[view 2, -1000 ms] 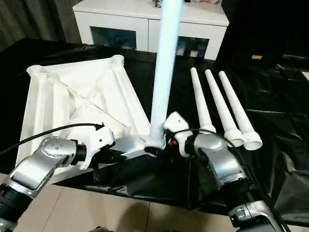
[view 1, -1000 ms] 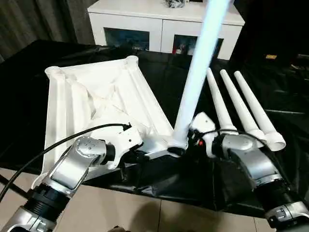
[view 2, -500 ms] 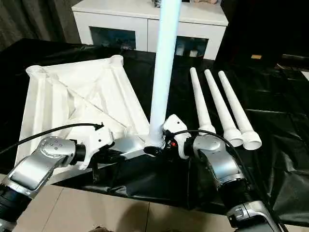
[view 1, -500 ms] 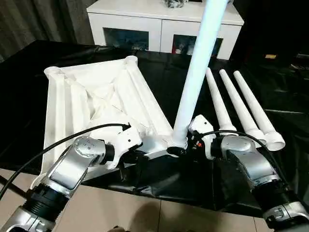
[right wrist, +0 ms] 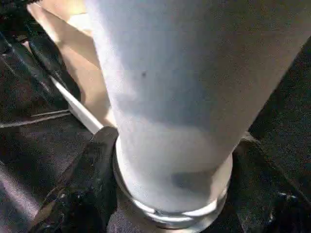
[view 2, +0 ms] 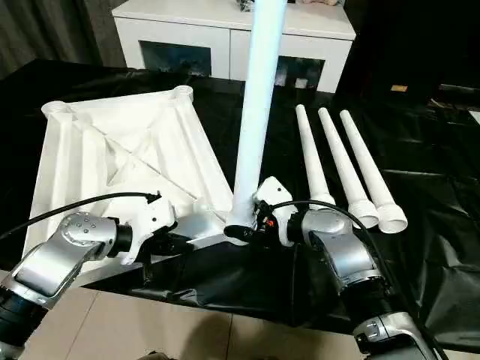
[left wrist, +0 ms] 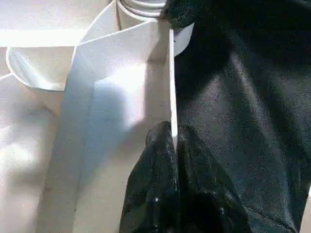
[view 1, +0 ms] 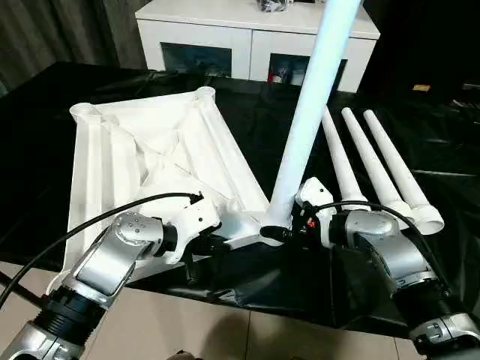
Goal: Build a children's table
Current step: Rotate leg to tighten
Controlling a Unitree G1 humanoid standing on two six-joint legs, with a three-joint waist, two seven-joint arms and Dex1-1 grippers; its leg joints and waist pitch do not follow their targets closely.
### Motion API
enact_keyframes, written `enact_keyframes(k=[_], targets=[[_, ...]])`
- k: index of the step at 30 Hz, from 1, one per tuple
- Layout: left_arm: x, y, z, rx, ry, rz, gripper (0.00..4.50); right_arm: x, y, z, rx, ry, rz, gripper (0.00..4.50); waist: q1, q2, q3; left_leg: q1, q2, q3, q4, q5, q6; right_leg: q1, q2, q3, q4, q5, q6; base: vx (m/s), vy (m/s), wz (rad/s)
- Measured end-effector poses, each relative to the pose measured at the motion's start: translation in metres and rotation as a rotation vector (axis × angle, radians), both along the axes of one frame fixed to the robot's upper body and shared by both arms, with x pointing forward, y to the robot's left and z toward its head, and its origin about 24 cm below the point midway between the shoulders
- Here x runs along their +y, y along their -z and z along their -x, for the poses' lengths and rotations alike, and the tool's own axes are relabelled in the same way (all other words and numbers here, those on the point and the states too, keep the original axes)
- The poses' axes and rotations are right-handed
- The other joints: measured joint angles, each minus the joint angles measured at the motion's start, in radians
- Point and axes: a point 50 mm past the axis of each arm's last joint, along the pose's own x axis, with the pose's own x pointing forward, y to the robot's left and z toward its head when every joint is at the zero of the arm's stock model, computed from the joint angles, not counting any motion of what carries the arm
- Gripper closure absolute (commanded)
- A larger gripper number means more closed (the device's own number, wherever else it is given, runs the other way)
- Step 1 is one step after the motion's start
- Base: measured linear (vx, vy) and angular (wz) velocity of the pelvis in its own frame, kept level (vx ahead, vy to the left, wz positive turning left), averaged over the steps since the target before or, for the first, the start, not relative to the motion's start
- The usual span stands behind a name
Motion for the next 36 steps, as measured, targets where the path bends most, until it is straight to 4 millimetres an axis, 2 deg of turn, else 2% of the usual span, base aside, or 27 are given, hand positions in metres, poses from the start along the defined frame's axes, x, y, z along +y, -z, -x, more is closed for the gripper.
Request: enact_keyframes(k=[3,6,9,13,15,17,19,20,24,26,30,33,34,36], targets=[[-0.007,0.002,-0.009,-0.025,-0.072,-0.006,4.5,0.009,0.006,-0.008,-0.014,0.164,-0.019,1.78,-0.009,-0.002,-0.001,0.002,0.0,0.0,0.0,0.002,-0.003,0.001,0.0,0.0,0.001,-0.002,0.004,0.0,0.0,0.0],[-0.03,0.006,-0.024,-0.041,-0.212,0.006,4.5,0.022,0.011,-0.024,-0.019,0.45,-0.041,1.78,-0.023,-0.002,-0.001,0.004,0.0,-0.001,0.001,0.002,-0.004,0.003,0.0,0.0,0.0,-0.003,0.005,-0.017,0.0,0.0],[-0.043,0.009,-0.028,-0.04,-0.268,0.017,4.5,0.026,0.014,-0.028,-0.016,0.573,-0.04,1.78,-0.026,-0.002,-0.002,0.004,-0.001,-0.004,0.001,0.002,-0.004,0.005,-0.001,-0.003,-0.004,-0.003,0.005,0.0,0.0,0.0],[-0.068,0.014,-0.038,-0.053,-0.373,0.026,4.5,0.034,0.015,-0.041,0.001,0.814,-0.036,1.78,-0.025,0.004,-0.003,0.005,-0.002,-0.005,-0.001,0.002,-0.004,0.007,-0.001,-0.006,-0.016,-0.003,0.005,0.0,0.0,0.0],[-0.074,0.014,-0.041,-0.056,-0.386,0.026,4.5,0.035,0.016,-0.044,-0.01,0.858,-0.029,1.78,-0.025,0.008,-0.002,0.007,-0.002,-0.006,-0.002,0.002,-0.004,0.015,-0.001,-0.008,-0.022,-0.003,0.006,0.0,0.0,0.0],[-0.077,0.015,-0.043,-0.062,-0.391,0.026,4.5,0.035,0.016,-0.046,-0.017,0.867,-0.034,1.78,-0.028,0.011,-0.001,0.007,-0.003,-0.006,-0.005,0.002,-0.003,0.019,-0.002,-0.01,-0.033,-0.004,0.006,0.0,0.0,0.0],[-0.077,0.014,-0.043,-0.067,-0.39,0.029,4.5,0.034,0.016,-0.046,-0.025,0.861,-0.047,1.08,-0.028,0.012,-0.001,0.003,-0.005,-0.006,-0.005,0.002,-0.003,0.019,-0.003,-0.009,-0.036,-0.004,0.006,0.0,0.0,0.0],[-0.076,0.013,-0.043,-0.073,-0.391,0.024,4.5,0.034,0.015,-0.046,-0.027,0.851,-0.056,1.06,-0.03,0.012,-0.001,0.002,-0.006,-0.006,-0.005,0.002,-0.003,0.019,-0.003,-0.007,-0.036,-0.004,0.006,0.0,0.0,0.0],[-0.055,0.01,-0.051,-0.135,-0.462,-0.008,4.5,0.053,0.009,-0.042,-0.051,0.718,-0.126,0.73,-0.057,0.008,0.001,-0.002,-0.006,-0.009,-0.005,0.002,-0.003,0.01,-0.003,-0.008,-0.034,-0.003,0.005,0.0,0.0,0.0],[-0.049,0.008,-0.052,-0.148,-0.469,-0.01,4.5,0.055,0.004,-0.042,-0.072,0.683,-0.142,0.59,-0.057,0.008,0.001,-0.005,-0.006,-0.009,-0.005,0.003,-0.002,0.005,-0.003,-0.008,-0.032,0.003,0.001,0.0,0.0,0.0],[-0.043,0.005,-0.047,-0.155,-0.423,-0.007,4.5,0.046,-0.006,-0.043,-0.115,0.635,-0.159,0.29,-0.045,0.008,0.001,-0.006,-0.005,-0.007,-0.005,0.003,-0.001,0.0,-0.002,-0.007,-0.026,0.017,-0.001,0.0,0.0,0.0],[-0.032,0.003,-0.034,-0.137,-0.313,-0.006,4.5,0.025,-0.011,-0.037,-0.152,0.532,-0.117,0.05,-0.024,0.008,0.0,-0.005,-0.003,-0.006,-0.006,0.003,-0.002,-0.002,-0.002,-0.005,-0.015,0.011,0.005,0.075,-0.036,0.05],[-0.025,0.002,-0.027,-0.121,-0.259,0.001,4.5,0.01,-0.011,-0.033,-0.146,0.486,-0.081,0.05,-0.013,0.009,0.0,-0.005,-0.001,-0.006,-0.006,0.003,-0.002,-0.002,0.0,-0.005,-0.014,0.006,0.006,0.074,-0.03,0.04],[-0.019,0.0,-0.021,-0.102,-0.19,0.001,4.5,0.004,-0.014,-0.026,-0.131,0.387,-0.071,0.05,-0.008,0.009,0.0,-0.005,0.002,-0.005,-0.006,0.003,-0.002,-0.003,0.002,-0.005,-0.01,0.0,0.003,0.03,-0.01,0.01]])
